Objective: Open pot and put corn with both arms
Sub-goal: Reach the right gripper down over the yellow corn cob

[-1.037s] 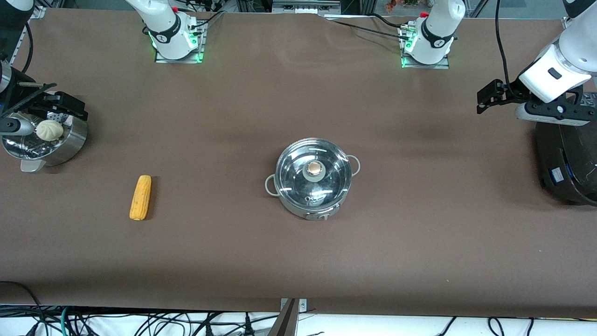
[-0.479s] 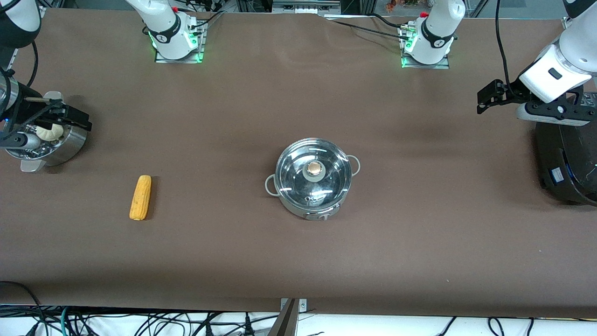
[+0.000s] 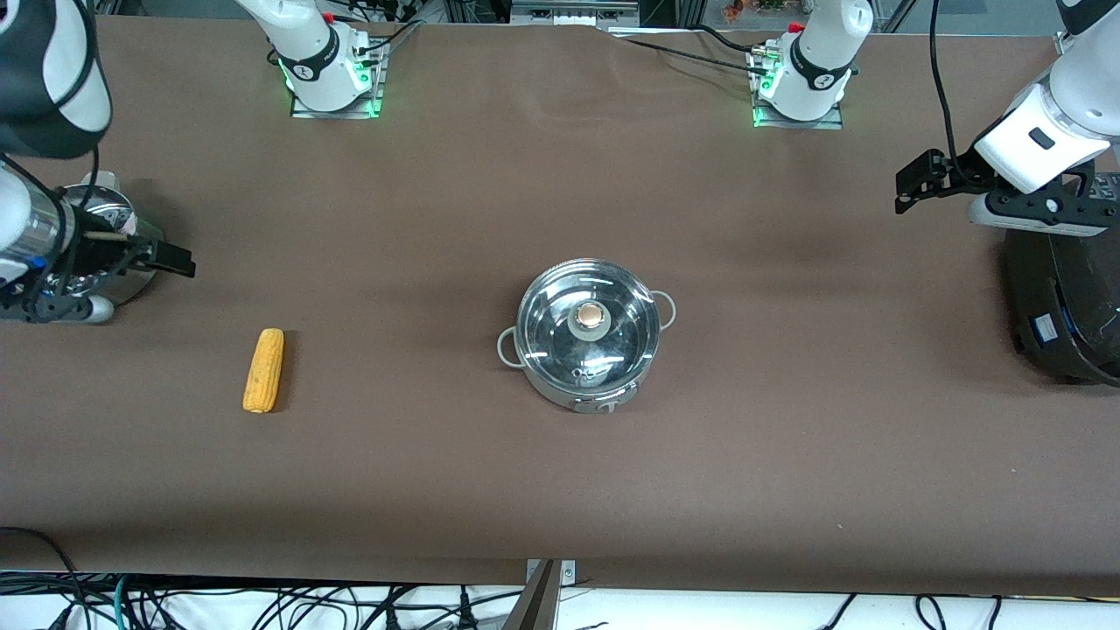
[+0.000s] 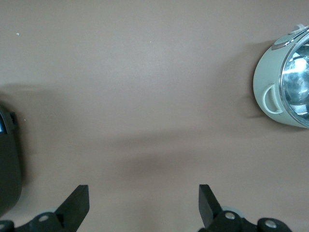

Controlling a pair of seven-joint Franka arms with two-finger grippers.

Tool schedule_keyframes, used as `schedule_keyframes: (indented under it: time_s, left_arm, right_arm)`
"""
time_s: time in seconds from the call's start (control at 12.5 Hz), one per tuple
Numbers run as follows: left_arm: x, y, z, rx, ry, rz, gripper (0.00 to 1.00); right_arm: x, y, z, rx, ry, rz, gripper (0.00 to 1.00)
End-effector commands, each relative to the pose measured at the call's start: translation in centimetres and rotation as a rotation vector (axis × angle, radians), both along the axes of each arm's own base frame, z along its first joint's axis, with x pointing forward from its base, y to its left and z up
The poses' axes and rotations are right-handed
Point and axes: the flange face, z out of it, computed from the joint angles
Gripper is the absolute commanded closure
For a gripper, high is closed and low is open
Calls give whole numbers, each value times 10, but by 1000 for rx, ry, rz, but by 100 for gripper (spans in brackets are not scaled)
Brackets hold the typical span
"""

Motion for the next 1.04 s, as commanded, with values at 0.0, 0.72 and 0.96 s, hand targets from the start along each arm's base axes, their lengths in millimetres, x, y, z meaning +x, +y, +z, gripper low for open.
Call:
schedule_keyframes:
  time_s: [0.0,0.72,0.96]
  left_arm:
    - [-3,2,2,31,-3,6,0]
    - [1,-41,-4,15,6,-65,0]
    - [29,-125,-6,-15,-10,-116,0]
  right_arm:
    - [30,-7,-54,24,2,7,0]
    - [68,-10,-203,30,-4,6,0]
    - [64,-22,-232,1,26,12,0]
